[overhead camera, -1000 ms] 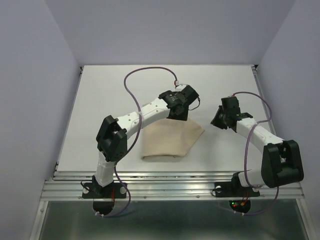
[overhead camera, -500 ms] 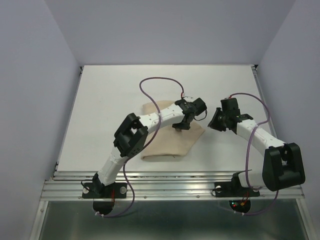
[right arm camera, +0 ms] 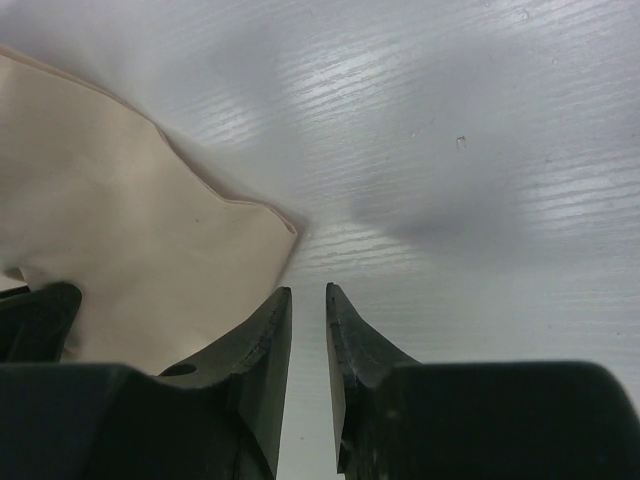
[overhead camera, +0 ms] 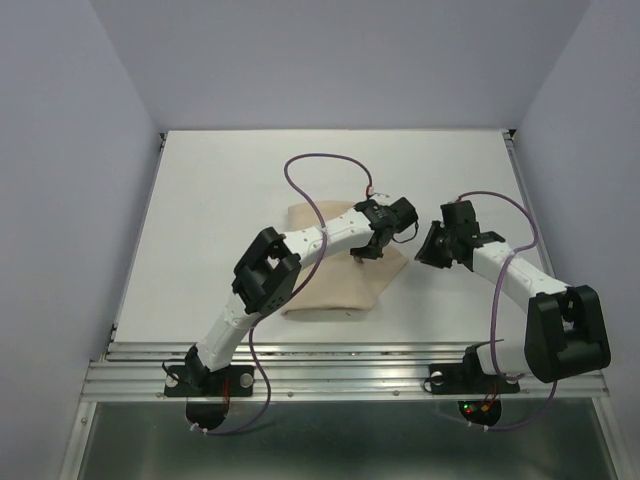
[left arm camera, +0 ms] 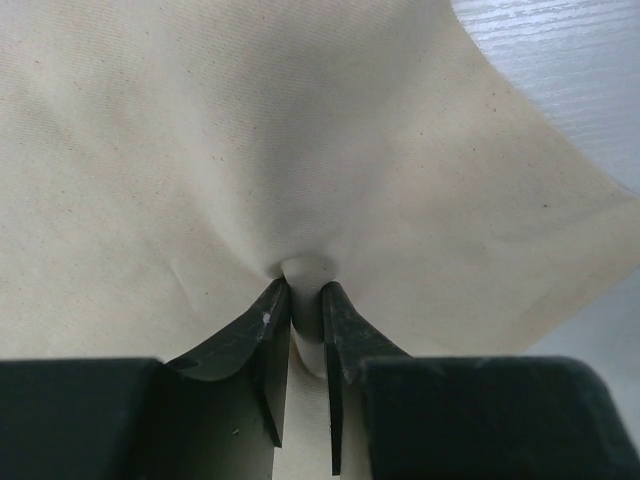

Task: Prepare the surgical pack
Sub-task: Pack the surgical kit at the center of the board.

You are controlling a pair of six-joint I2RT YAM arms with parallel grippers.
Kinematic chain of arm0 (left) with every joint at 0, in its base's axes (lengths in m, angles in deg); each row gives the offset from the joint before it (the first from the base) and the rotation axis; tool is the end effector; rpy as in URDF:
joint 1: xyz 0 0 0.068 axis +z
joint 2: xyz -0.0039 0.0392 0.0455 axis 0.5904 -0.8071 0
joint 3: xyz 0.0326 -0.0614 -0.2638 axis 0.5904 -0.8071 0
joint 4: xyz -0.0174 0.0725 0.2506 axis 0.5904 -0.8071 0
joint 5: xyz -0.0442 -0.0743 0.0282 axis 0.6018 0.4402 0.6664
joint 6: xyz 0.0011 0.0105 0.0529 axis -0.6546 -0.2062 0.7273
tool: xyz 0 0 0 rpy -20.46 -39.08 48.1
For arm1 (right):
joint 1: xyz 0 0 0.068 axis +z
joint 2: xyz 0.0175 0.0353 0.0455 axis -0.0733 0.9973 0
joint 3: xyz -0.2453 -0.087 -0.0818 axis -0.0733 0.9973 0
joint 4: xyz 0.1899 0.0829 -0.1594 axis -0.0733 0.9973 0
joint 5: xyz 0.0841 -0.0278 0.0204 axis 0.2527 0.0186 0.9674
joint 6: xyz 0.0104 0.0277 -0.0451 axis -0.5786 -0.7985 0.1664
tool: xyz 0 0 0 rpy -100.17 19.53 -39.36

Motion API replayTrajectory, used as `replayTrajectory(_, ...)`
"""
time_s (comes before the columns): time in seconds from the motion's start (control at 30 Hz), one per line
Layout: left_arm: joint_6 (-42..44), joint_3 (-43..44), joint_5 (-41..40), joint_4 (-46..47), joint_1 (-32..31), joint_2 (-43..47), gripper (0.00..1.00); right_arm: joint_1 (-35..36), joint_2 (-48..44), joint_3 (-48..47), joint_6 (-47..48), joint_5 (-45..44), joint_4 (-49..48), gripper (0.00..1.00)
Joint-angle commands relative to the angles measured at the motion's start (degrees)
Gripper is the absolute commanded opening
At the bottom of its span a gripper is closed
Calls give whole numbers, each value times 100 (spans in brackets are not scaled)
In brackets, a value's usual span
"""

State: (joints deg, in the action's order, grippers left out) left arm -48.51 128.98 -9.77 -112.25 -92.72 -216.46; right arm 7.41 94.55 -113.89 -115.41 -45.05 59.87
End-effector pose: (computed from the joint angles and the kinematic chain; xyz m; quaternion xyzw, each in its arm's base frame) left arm 0.2742 -0.3900 0.2029 0.1094 0.9572 -0.0105 0.2678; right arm 0.2524 0.0543 0.1946 0.1757 0.9374 0.1458 0.2629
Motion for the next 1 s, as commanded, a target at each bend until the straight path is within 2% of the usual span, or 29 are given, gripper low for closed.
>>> replayTrajectory(0.0, 143, -237, 200, 383, 2, -383, 14, 16, -196, 77, -3, 288, -251, 26)
replayTrajectory(0.07, 161, -263, 279, 410, 2, -427, 18, 16, -222, 77, -48, 324, -269, 26)
replayTrajectory(0.1, 161, -333, 297, 453, 2, -427, 25, 16, -239, 86, -56, 333, -269, 26)
replayTrajectory(0.2, 178, -465, 306, 541, 2, -348, 32, 16, -275, 112, -83, 341, -277, 26)
replayTrajectory(0.47, 213, -650, 358, 647, 11, -392, 35, 16, -292, 139, -136, 403, -339, 26)
replayTrajectory(0.57, 170, -667, 315, 629, 11, -314, 4, 16, -292, 139, -127, 429, -339, 26)
replayTrajectory(0.6, 169, -668, 297, 629, 11, -270, 0, 16, -292, 156, -127, 473, -365, 26)
replayTrajectory(0.67, 196, -668, 227, 656, 11, -86, 0, 16, -266, 183, -179, 561, -453, 26)
replayTrajectory(0.97, 363, -1062, 472, 1165, 116, 986, 0, 1053, 208, 69, -821, 508, -1156, 25)
